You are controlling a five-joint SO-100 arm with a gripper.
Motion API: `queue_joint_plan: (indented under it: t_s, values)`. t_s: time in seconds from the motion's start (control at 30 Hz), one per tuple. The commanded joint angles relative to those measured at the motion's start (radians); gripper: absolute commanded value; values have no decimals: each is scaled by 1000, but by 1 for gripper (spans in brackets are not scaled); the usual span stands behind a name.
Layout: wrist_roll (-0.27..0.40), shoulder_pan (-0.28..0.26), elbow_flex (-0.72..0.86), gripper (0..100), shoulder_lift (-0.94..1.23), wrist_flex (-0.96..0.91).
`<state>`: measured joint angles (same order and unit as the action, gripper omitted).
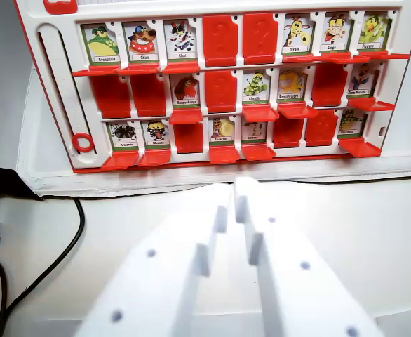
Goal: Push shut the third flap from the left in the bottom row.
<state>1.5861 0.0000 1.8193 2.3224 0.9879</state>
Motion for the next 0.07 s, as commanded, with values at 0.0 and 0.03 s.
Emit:
queue_joint_plan:
  t_s: [0.0,0.03]
  values:
    - [-5,8,-124,0,11,-32]
    - [-5,8,-123,0,11,-32]
